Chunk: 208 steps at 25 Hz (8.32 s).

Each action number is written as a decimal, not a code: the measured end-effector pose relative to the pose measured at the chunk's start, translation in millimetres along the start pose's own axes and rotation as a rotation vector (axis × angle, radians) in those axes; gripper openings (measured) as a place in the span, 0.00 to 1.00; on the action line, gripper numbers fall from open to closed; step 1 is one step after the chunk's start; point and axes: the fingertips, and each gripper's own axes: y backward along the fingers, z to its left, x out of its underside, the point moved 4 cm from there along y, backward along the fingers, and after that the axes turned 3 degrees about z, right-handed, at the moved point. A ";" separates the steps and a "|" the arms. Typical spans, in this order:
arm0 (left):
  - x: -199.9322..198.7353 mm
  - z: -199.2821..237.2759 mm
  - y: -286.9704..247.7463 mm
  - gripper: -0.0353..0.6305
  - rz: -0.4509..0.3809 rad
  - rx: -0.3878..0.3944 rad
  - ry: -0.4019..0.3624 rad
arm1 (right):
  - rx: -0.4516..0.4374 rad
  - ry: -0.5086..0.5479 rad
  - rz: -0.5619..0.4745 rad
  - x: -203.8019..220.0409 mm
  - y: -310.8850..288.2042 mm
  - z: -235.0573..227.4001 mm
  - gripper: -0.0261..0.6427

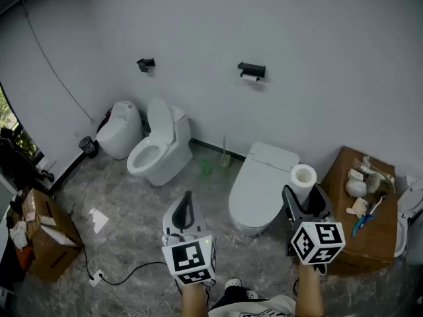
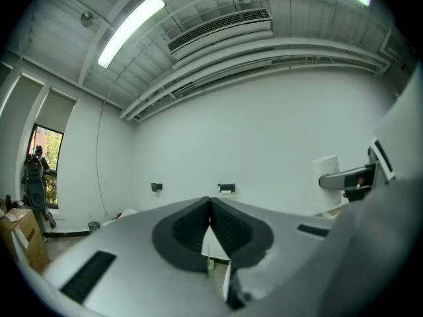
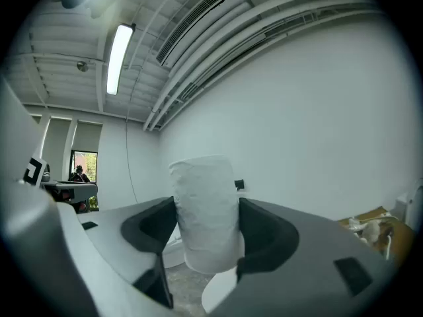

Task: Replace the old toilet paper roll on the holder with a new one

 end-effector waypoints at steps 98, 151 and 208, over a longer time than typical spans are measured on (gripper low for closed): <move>-9.7 140.9 -653.7 0.40 -0.030 0.390 -0.082 | 0.366 -0.005 -0.040 -34.6 -589.4 -8.0 0.50; -10.6 -40.6 -946.8 0.39 -0.031 0.841 -0.539 | 0.788 -0.099 0.006 -34.5 -745.0 -160.8 0.50; 65.2 -227.4 -977.6 0.32 -0.278 0.639 -1.469 | 0.934 -0.185 0.072 5.9 -705.9 -269.3 0.50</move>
